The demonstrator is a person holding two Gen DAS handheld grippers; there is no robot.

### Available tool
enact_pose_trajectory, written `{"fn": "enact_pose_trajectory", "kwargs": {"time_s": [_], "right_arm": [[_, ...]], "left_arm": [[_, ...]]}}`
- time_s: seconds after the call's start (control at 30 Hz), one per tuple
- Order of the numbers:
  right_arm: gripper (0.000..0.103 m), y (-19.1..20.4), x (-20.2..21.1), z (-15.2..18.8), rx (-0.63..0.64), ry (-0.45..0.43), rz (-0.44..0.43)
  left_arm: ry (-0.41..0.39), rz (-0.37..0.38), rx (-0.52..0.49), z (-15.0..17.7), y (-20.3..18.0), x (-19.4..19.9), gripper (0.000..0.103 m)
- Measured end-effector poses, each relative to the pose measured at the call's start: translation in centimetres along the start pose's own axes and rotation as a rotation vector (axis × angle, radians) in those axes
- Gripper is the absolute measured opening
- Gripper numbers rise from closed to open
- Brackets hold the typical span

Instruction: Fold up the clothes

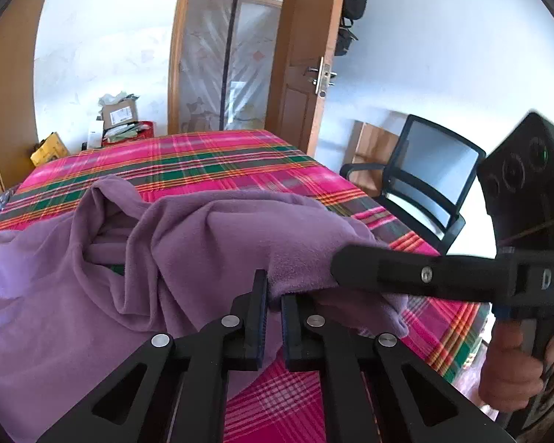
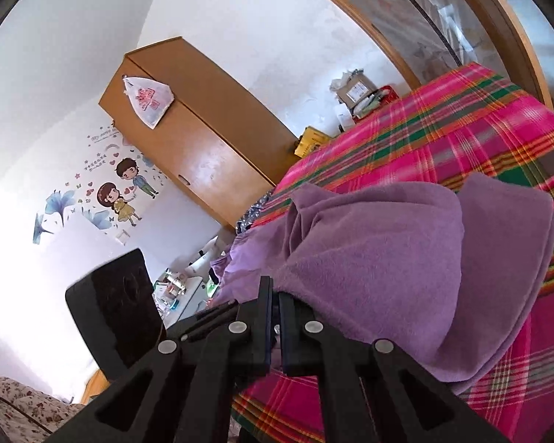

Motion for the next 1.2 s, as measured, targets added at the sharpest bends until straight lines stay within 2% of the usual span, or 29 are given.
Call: {"fn": "enact_pose_trajectory", "kwargs": {"time_s": [0.2, 0.27, 0.4, 0.5, 0.57, 0.67, 0.73, 0.83, 1.07, 1.2], "right_arm": [[0.005, -0.4, 0.4, 0.3, 0.019, -0.005, 0.028], [0.008, -0.3, 0.9, 0.7, 0.061, -0.018, 0.075], [0.016, 0.5, 2.3, 2.2, 0.207, -0.058, 0.24], [0.034, 0.8, 3.2, 3.3, 0.288, -0.082, 0.342], [0.035, 0.5, 3.4, 3.6, 0.308, -0.079, 0.388], [0.035, -0.8, 3.6, 3.3, 0.266, -0.08, 0.454], [0.035, -2.2, 4.0, 2.9, 0.212, -0.09, 0.462], [0.035, -3.1, 3.6, 2.7, 0.201, -0.076, 0.486], [0.036, -3.0, 2.2, 3.8, 0.274, -0.02, 0.535], [0.04, -1.6, 1.6, 5.3, 0.404, 0.027, 0.551]], "left_arm": [[-0.037, -0.019, 0.018, -0.2, 0.7, 0.9, 0.005], [-0.057, -0.024, 0.033, -0.5, 1.1, 1.5, 0.005], [-0.098, -0.056, 0.054, -1.1, 2.1, 2.7, 0.005], [-0.127, -0.073, 0.091, -1.6, 3.3, 3.7, 0.005], [-0.151, -0.091, 0.11, -1.8, 3.9, 4.5, 0.005], [-0.188, -0.132, 0.135, -2.0, 5.0, 6.2, 0.005], [-0.204, -0.162, 0.153, -2.0, 5.8, 7.1, 0.005], [-0.213, -0.208, 0.189, -1.7, 7.4, 8.4, 0.005], [-0.206, -0.255, 0.246, -0.9, 9.8, 9.0, 0.005], [-0.198, -0.269, 0.26, -0.6, 10.5, 9.0, 0.005]]}}
Point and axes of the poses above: each gripper's, at about its wrist camera, not at the fingertips, and x roughly against the way its jaws point, y to its left, z to its underside, the point moved 1 cm from there along -x, roughly the way its jaws point, and after that the axes turned 8 degrees about z, right-handed, at the moved point
